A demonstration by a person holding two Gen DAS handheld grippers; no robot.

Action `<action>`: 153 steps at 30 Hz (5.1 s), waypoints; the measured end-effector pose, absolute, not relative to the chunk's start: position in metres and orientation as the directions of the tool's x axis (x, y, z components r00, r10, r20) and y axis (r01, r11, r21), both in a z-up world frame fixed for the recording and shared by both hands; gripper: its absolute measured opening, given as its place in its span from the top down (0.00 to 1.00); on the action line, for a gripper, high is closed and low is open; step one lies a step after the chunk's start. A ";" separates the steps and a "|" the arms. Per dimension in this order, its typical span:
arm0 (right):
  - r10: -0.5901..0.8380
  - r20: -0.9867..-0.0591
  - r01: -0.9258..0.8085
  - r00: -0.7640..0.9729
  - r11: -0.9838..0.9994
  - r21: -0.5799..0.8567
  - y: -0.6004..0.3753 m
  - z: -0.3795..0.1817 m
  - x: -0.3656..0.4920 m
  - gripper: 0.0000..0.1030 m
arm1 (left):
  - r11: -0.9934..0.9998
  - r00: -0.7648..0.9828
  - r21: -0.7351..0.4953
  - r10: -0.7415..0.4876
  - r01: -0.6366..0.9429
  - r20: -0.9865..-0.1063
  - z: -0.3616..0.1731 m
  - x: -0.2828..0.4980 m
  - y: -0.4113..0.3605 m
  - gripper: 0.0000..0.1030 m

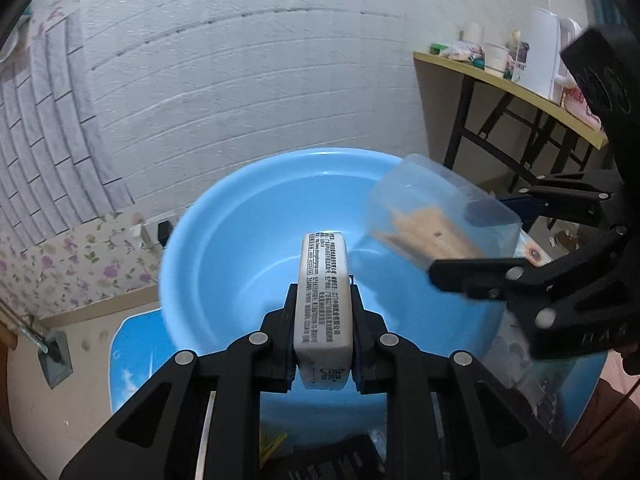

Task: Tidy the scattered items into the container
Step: 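Carry the white box and toothpick tub over the blue basin with both tools, then open both tools to drop the box and toothpick tub into the basin, then grasp the tan plush toy with the left tool while the right tool grasps the printed packet, then carry the plush toy and printed packet over the blue basin with both tools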

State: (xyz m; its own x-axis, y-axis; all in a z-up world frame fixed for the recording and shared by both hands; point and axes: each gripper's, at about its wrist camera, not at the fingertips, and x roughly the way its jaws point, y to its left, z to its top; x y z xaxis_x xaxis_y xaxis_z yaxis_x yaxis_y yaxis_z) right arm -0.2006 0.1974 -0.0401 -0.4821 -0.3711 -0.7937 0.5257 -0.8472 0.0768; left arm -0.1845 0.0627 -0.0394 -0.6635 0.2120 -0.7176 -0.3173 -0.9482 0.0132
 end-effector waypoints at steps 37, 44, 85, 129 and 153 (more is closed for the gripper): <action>-0.339 -0.887 0.532 -0.314 -0.836 0.132 0.173 -0.071 -0.228 0.39 | -0.947 -0.648 -0.084 0.274 -0.309 -0.711 -0.041 -0.181 0.032 0.37; -0.361 -0.879 0.545 -0.313 -0.826 0.145 0.172 -0.064 -0.217 0.36 | -0.963 -0.669 -0.087 0.241 -0.255 -0.703 -0.033 -0.163 0.024 0.32; -0.347 -0.847 0.405 -0.402 -0.897 0.176 0.260 -0.074 -0.065 0.28 | -0.989 -0.609 -0.126 0.148 -0.080 -0.779 -0.076 -0.018 0.014 0.12; -0.322 -0.887 0.548 -0.332 -0.831 0.096 0.222 -0.117 -0.054 0.58 | -0.965 -0.518 -0.118 0.227 -0.234 -0.825 -0.105 -0.025 0.041 0.56; -0.454 -0.795 0.539 -0.403 -0.820 0.195 0.242 -0.068 -0.040 0.81 | -0.971 -0.620 -0.132 0.228 -0.198 -0.750 -0.052 -0.010 0.025 0.57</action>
